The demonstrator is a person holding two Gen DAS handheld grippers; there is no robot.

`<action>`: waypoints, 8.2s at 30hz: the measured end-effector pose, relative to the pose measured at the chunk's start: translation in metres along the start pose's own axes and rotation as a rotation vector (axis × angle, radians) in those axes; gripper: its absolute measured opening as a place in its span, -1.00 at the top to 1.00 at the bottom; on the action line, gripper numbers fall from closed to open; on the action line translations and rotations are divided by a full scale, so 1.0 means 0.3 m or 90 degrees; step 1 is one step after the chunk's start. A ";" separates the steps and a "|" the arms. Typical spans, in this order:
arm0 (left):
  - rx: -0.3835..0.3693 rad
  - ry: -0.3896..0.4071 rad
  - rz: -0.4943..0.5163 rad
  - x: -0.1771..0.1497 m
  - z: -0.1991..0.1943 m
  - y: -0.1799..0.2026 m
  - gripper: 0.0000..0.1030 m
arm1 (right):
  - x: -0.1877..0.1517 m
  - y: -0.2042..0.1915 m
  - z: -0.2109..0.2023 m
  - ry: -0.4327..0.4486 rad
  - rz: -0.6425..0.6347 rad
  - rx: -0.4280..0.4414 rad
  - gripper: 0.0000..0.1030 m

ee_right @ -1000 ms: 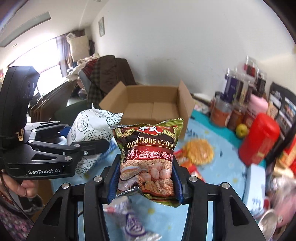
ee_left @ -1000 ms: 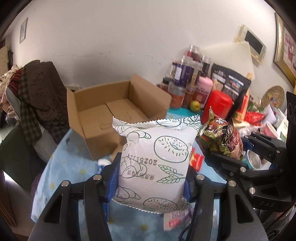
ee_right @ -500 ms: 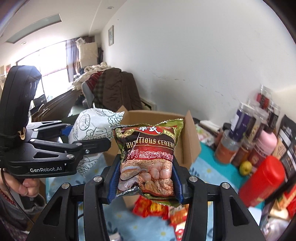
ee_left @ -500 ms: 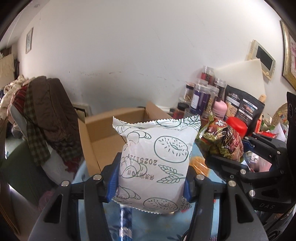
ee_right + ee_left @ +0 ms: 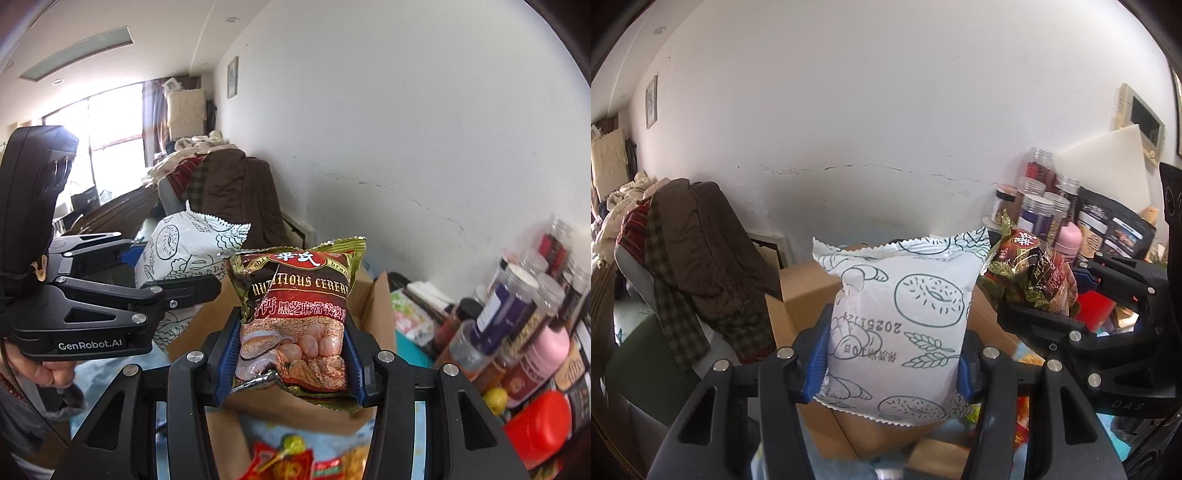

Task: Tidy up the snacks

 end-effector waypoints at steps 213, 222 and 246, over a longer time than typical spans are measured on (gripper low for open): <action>-0.145 -0.302 -0.047 -0.779 -0.168 0.463 0.44 | -0.894 0.005 -0.246 -0.260 0.180 -0.069 0.23; -0.155 -0.319 -0.013 -0.795 -0.158 0.574 0.44 | -0.914 0.022 -0.310 -0.245 0.183 -0.080 0.23; -0.119 -0.249 0.013 -0.732 -0.151 0.569 0.45 | -0.916 0.003 -0.268 -0.247 0.189 -0.059 0.33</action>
Point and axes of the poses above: each gripper's, at about its wrist camera, not at the fingertips, and z roughly the way its jaws point, y to its right, x to its top, the point moved 1 cm from there along z, roughly the way its jaws point, and after that the axes turned 12 degrees about z, right-handed, at the moved point
